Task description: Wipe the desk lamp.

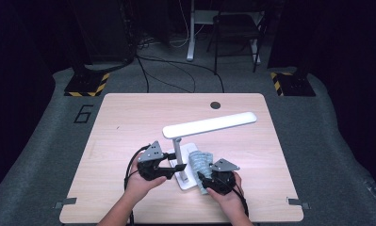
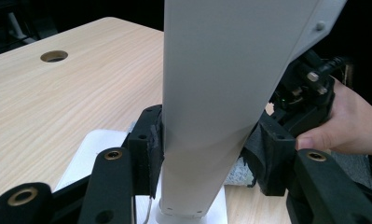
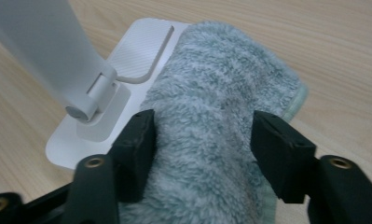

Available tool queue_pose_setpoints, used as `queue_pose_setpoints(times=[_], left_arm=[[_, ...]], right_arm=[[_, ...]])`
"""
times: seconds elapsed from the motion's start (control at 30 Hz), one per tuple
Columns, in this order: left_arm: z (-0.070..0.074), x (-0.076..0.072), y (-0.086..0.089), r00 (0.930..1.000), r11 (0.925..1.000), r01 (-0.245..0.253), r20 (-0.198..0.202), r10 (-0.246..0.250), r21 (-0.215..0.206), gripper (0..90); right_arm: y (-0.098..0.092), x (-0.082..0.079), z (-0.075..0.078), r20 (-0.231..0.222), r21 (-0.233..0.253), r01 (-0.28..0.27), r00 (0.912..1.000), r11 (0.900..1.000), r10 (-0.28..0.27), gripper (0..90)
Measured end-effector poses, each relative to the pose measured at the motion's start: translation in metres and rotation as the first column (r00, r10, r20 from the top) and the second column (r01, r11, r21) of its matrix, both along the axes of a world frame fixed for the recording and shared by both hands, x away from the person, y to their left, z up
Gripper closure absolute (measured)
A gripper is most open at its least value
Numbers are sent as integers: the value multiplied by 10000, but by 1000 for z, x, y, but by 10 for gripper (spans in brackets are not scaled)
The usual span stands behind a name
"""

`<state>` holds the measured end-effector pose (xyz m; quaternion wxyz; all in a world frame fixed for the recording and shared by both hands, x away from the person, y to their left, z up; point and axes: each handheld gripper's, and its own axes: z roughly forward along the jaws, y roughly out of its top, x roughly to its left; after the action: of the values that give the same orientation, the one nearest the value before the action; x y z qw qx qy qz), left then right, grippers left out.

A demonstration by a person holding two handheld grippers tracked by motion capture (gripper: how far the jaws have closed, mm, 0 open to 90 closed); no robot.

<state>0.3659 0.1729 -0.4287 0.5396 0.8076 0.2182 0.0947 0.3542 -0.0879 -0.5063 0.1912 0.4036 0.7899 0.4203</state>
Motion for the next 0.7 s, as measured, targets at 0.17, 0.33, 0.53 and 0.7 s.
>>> queue_pose_setpoints(times=[0.17,0.33,0.53,0.7], left_arm=[[0,-1,-1,9999,9999,125,22,-125,-20,513],[-1,-1,-1,9999,9998,149,54,-149,-93,513],[-2,-1,1,9997,9997,233,70,-233,-117,512],[-2,-2,-1,9995,9993,308,-15,-309,-214,512]], right_arm=[[0,0,-5,-602,391,-414,9972,9984,437,393],[4,-1,-4,-543,6,-592,9968,9982,591,497],[2,0,-3,-527,-55,-548,9971,9985,544,614],[-2,1,-1,-691,65,-203,9974,9998,207,642]])
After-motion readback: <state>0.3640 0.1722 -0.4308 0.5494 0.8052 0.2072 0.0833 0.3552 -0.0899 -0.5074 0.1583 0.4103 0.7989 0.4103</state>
